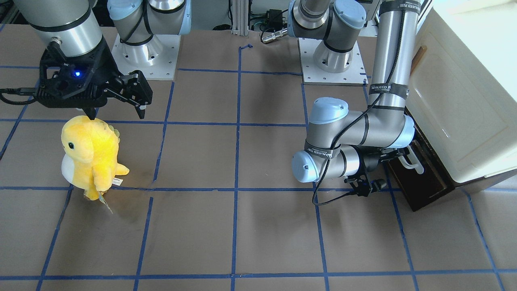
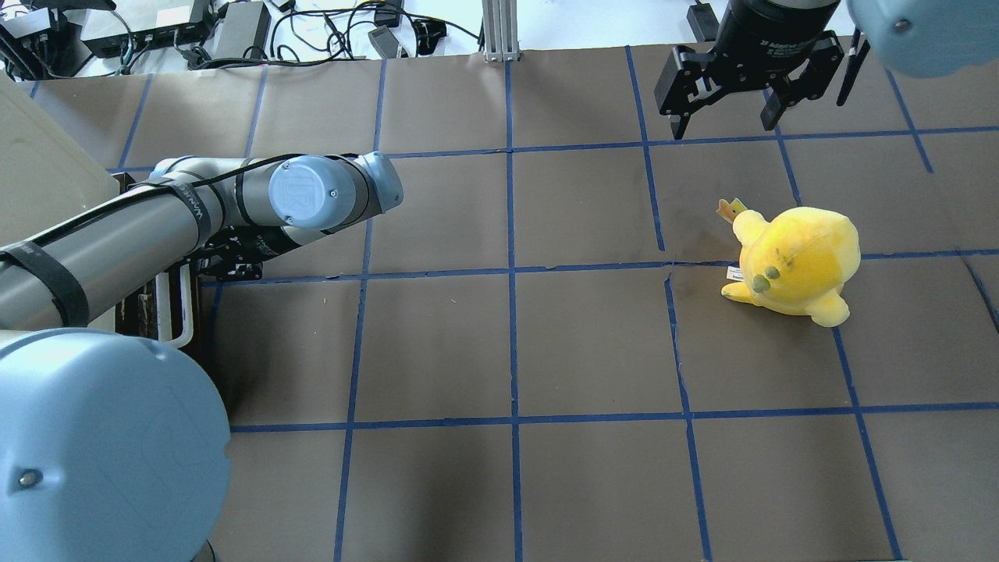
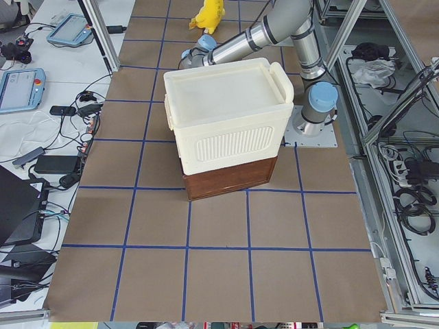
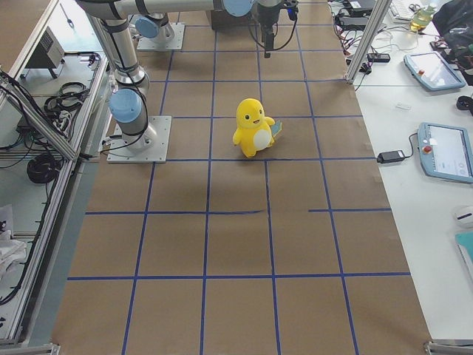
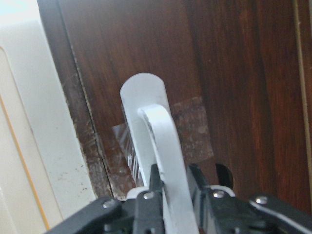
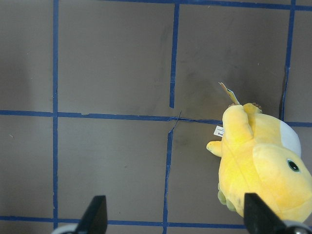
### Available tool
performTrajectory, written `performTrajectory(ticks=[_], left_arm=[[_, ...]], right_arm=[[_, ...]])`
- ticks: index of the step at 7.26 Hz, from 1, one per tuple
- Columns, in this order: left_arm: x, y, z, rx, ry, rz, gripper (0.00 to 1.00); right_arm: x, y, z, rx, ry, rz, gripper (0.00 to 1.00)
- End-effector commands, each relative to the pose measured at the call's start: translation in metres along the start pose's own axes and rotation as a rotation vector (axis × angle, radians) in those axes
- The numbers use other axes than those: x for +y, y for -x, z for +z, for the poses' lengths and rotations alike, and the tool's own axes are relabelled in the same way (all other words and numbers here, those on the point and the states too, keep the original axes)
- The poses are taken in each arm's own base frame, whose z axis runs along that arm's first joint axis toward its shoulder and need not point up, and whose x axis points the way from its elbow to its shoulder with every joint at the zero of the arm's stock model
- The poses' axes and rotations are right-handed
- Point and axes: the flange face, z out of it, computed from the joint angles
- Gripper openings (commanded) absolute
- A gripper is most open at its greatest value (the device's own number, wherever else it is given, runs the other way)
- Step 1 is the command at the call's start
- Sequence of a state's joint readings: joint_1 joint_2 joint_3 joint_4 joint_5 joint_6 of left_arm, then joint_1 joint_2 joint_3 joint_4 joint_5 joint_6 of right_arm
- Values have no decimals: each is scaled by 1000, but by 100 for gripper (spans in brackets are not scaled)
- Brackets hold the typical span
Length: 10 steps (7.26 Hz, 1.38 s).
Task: Pull drawer sideways
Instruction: 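Hold the handle with the left gripper and begin pulling outward, then pull the drawer out of the white box with the left gripper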
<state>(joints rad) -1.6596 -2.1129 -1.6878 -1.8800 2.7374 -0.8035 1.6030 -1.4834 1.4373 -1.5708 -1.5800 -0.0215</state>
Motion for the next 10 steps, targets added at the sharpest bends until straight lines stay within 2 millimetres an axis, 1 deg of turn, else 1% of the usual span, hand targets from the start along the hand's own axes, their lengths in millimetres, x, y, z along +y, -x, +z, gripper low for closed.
performTrajectory(ticks=[1,3,7,8,10], left_arm=[[0,-1,-6,4,-5,14,8],[1,-2,-6,13,2,14,8],[1,1,-22,30,-11,8,7],[0,3,-29,37,-18,4,8],[-1,-1,-35,45,-18,13,7]], right_arm=[[0,0,0,0,0,0,100],[0,0,0,0,0,0,100],[0,0,0,0,0,0,100],[0,0,0,0,0,0,100],[0,0,0,0,0,0,100]])
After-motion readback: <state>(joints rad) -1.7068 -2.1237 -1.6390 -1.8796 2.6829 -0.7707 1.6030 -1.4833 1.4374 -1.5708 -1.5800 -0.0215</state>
